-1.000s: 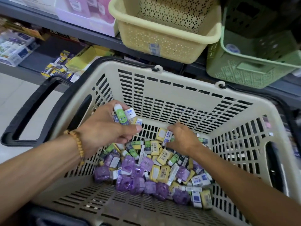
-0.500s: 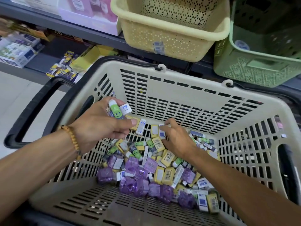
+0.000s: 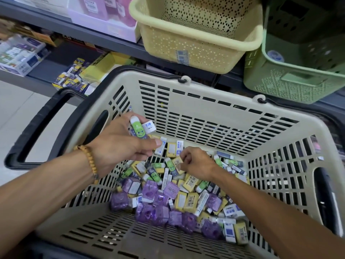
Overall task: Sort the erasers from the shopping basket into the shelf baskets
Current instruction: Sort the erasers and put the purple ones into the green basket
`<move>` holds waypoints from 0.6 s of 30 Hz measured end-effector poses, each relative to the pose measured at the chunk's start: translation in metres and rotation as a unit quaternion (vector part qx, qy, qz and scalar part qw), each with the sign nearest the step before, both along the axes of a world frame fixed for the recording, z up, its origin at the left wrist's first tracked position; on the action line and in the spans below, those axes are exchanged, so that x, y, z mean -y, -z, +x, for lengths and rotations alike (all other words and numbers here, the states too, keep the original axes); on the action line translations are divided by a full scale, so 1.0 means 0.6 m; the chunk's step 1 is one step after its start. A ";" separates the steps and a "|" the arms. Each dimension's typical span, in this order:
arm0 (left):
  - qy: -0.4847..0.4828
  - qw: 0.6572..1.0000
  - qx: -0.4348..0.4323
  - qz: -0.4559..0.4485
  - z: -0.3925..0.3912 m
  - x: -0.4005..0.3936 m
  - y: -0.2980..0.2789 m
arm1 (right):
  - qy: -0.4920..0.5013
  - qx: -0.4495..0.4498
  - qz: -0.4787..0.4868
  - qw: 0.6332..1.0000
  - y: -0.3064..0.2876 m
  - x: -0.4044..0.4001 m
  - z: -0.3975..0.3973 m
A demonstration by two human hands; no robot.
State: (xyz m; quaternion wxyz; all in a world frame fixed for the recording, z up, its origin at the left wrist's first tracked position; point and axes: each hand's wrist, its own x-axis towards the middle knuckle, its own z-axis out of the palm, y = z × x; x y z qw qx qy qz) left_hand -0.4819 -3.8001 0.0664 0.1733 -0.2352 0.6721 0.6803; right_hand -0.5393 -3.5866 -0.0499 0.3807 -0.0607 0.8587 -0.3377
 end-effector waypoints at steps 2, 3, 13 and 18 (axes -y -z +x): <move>0.000 1.000 0.001 -0.001 0.000 -0.002 0.000 | 0.104 0.035 -0.052 0.993 -0.004 -0.012 -0.004; -0.001 1.000 0.001 -0.001 0.000 -0.003 0.001 | 0.155 0.033 -0.066 0.985 -0.006 -0.017 -0.008; 0.032 0.999 0.035 -0.005 -0.002 -0.007 0.010 | 0.234 -0.038 -0.010 0.971 0.016 0.009 -0.027; 0.036 0.999 0.034 -0.007 -0.003 -0.017 0.011 | 0.245 0.005 -0.031 0.969 0.016 0.007 -0.022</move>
